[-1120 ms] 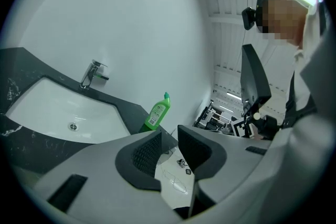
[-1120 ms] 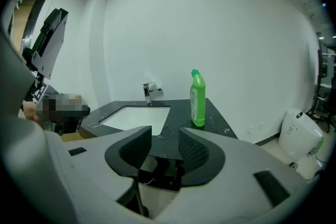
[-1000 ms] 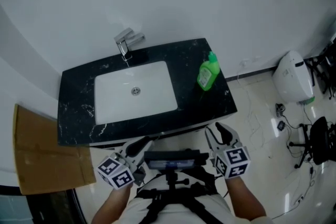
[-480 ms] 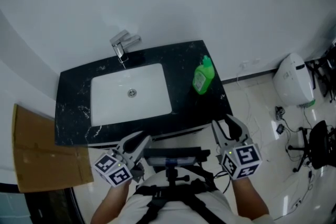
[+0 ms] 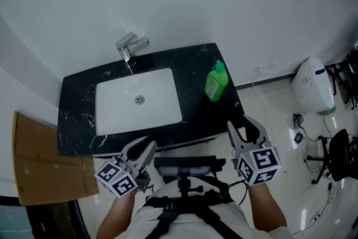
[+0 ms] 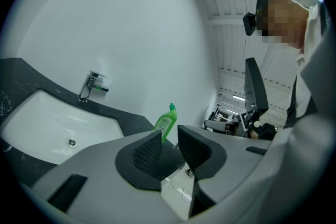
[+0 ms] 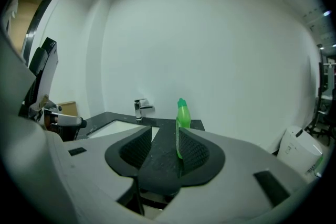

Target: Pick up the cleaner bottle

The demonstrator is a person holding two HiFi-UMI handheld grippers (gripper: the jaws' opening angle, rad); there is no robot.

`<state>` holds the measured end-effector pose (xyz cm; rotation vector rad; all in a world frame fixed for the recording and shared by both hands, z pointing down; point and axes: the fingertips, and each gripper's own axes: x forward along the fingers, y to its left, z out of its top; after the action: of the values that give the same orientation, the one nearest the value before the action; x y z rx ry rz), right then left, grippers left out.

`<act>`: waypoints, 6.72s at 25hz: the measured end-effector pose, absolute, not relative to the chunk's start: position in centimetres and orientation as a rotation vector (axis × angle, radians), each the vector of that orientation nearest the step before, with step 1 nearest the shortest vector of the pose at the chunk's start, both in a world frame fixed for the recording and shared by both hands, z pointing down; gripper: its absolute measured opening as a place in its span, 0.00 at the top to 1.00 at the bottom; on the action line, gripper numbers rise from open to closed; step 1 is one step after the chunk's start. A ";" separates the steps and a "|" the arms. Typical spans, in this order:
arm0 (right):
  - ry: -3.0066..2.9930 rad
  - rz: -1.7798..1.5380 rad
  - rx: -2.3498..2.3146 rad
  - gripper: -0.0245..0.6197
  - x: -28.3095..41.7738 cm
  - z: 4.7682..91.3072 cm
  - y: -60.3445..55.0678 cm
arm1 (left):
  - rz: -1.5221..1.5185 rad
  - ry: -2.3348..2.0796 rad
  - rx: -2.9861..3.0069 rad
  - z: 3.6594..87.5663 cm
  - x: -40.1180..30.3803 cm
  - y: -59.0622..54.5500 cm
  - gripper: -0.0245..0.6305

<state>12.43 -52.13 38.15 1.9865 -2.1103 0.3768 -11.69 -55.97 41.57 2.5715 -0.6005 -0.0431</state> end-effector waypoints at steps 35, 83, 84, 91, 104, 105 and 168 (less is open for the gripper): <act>-1.981 0.424 1.925 0.60 15.7 49.0 -61.7 | -0.031 -0.686 2.542 41.9 -12.1 -56.7 0.81; -1.973 0.458 1.842 0.58 17.0 56.9 -71.1 | 0.002 -0.831 2.471 42.5 -12.7 -57.2 0.81; -1.976 0.459 1.837 0.58 17.0 56.9 -71.3 | 0.000 -0.837 2.467 42.5 -12.6 -57.2 0.81; -2.004 0.450 1.809 0.58 16.6 57.8 -71.8 | 0.009 -0.888 2.439 43.0 -12.2 -56.7 0.81; -2.104 0.433 1.829 0.58 16.7 56.7 -72.6 | 0.020 -0.942 2.398 43.8 -9.9 -56.1 0.81; -2.106 0.428 1.831 0.58 16.7 56.7 -72.6 | 0.018 -0.941 2.394 44.0 -9.9 -56.1 0.81; -2.065 0.443 1.974 0.62 15.8 55.9 -70.8 | 0.126 -0.598 2.512 43.0 -10.1 -62.4 0.81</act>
<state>15.75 -70.76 55.89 1.9742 -2.0654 0.4433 -10.13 -62.39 43.04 2.5125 -0.5978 0.1257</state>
